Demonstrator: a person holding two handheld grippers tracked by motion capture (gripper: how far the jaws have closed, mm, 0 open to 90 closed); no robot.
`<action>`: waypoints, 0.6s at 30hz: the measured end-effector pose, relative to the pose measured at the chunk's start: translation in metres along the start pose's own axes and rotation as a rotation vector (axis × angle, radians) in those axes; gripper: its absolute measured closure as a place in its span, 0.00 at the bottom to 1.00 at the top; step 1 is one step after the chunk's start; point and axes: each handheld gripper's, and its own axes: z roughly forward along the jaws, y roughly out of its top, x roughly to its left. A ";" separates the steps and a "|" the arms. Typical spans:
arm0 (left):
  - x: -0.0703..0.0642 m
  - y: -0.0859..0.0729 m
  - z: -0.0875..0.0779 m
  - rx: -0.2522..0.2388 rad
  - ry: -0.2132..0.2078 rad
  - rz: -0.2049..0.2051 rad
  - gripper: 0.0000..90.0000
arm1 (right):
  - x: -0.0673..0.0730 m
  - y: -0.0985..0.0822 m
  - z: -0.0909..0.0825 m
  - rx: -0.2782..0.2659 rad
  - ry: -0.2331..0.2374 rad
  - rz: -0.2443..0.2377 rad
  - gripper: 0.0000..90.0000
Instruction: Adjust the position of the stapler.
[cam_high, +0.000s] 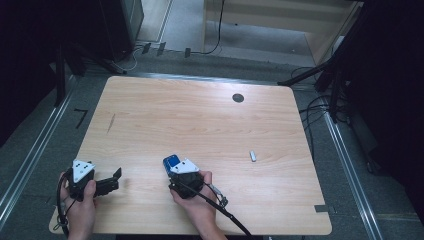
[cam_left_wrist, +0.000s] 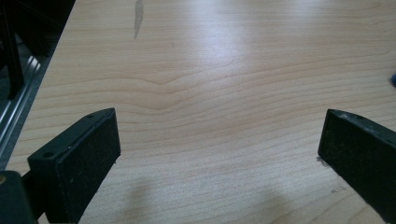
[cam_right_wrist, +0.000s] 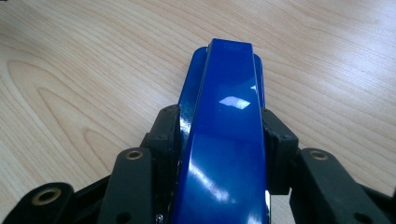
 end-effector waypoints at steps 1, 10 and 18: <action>0.000 0.000 0.000 0.000 0.000 0.000 0.00 | 0.000 0.000 0.000 -0.001 -0.001 0.000 0.63; 0.001 -0.001 -0.002 -0.014 -0.005 -0.005 0.00 | -0.006 0.002 0.000 0.005 -0.011 -0.021 0.73; -0.004 -0.002 -0.004 -0.034 -0.005 0.012 0.00 | -0.016 -0.002 -0.005 0.005 0.029 -0.059 0.75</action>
